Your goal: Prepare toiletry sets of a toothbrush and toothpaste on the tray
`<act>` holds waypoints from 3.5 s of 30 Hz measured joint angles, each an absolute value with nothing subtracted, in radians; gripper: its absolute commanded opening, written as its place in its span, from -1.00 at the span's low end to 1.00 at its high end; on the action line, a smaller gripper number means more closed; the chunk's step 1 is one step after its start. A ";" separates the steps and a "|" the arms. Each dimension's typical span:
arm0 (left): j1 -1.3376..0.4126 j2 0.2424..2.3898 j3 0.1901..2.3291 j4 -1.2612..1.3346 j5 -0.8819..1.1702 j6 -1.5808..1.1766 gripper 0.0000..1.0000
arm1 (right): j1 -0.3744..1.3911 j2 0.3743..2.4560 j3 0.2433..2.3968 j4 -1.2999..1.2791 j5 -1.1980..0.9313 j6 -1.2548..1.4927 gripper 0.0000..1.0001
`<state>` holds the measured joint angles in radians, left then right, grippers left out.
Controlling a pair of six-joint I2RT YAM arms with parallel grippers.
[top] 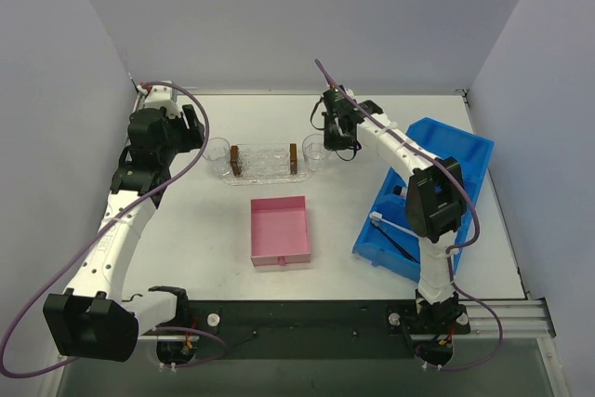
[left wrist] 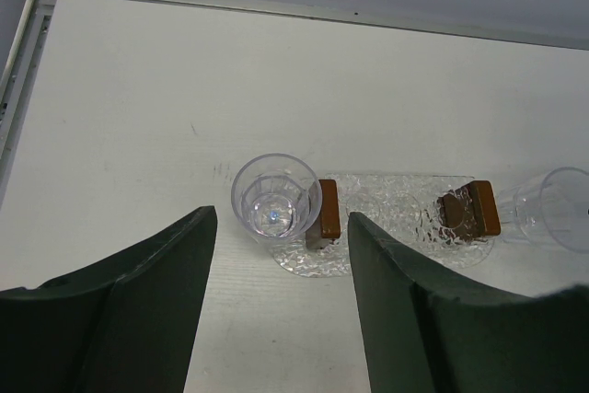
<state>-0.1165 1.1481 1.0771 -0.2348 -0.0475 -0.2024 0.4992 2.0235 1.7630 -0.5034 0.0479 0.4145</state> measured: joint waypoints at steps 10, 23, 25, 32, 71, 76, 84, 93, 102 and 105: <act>-0.117 1.148 1.077 -0.235 -0.047 -0.202 0.38 | 0.504 2.069 1.794 -0.502 0.069 0.418 -1.00; -0.117 1.148 1.074 -0.235 -0.047 -0.202 0.38 | 0.519 2.092 1.821 -0.501 0.071 0.421 -1.00; -0.117 1.148 1.074 -0.235 -0.047 -0.202 0.38 | 0.519 2.092 1.822 -0.501 0.071 0.422 -1.00; -0.117 1.148 1.074 -0.235 -0.047 -0.202 0.38 | 0.519 2.106 1.837 -0.502 0.071 0.422 -1.00; -0.117 1.148 1.074 -0.235 -0.047 -0.202 0.38 | 0.525 2.140 1.867 -0.506 0.071 0.429 -0.46; -0.117 1.148 1.074 -0.235 -0.047 -0.202 0.38 | 0.525 2.140 1.869 -0.506 0.071 0.430 -0.20; -0.117 1.148 1.074 -0.235 -0.047 -0.202 0.38 | 0.530 2.140 1.872 -0.506 0.073 0.433 0.16; -0.117 1.148 1.074 -0.235 -0.047 -0.201 0.38 | 0.545 2.136 1.873 -0.506 0.073 0.424 0.20; -0.117 1.148 1.074 -0.235 -0.047 -0.198 0.38 | 0.566 2.027 1.836 -0.506 0.072 0.396 0.16; -0.118 1.148 1.074 -0.234 -0.047 -0.198 0.38 | 0.585 1.905 1.753 -0.500 0.067 0.372 0.13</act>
